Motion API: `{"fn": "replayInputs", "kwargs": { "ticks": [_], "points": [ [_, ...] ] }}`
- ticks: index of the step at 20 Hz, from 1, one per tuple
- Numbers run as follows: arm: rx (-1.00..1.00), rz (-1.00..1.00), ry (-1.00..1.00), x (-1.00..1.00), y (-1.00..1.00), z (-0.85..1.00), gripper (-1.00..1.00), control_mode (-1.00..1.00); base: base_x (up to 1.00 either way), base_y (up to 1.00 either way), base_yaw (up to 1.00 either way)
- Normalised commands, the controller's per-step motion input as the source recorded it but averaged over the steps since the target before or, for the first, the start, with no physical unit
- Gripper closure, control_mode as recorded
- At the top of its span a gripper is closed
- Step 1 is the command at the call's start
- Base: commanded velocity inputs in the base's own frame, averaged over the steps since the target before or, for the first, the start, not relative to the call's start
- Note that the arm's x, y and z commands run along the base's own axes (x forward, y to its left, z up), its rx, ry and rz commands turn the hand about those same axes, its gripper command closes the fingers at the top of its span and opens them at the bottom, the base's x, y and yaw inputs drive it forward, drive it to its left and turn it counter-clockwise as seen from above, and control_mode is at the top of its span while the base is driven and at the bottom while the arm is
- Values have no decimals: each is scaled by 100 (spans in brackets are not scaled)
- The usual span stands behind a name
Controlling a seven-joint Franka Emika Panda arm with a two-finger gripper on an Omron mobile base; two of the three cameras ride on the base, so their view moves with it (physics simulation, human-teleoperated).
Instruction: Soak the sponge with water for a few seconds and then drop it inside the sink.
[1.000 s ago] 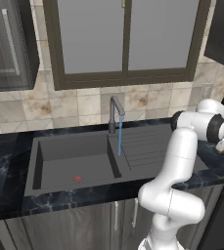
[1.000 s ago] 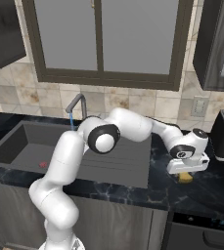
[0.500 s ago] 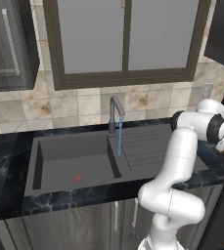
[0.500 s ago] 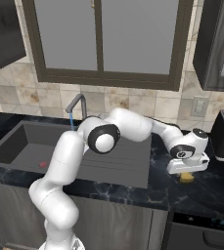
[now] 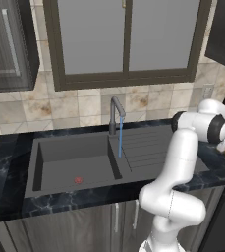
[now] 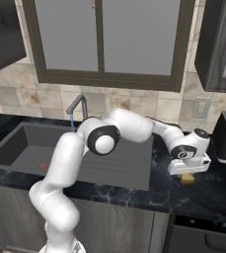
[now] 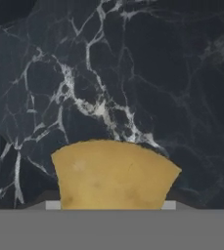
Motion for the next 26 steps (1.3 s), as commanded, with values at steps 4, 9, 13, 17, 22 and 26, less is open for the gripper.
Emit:
{"fn": "replayInputs", "kwargs": {
  "ticks": [4,9,13,17,22,26],
  "points": [
    [0,0,-3,0,51,20,100,-100,0,0,0],
    [0,0,-4,0,79,20,100,-100,0,0,0],
    [0,0,-4,0,91,20,100,-100,0,0,0],
    [0,0,-4,0,90,38,100,-100,0,0,0],
    [0,1,-1,0,78,42,100,-100,0,0,0],
    [0,1,0,0,69,31,100,-100,0,0,0]
  ]
}}
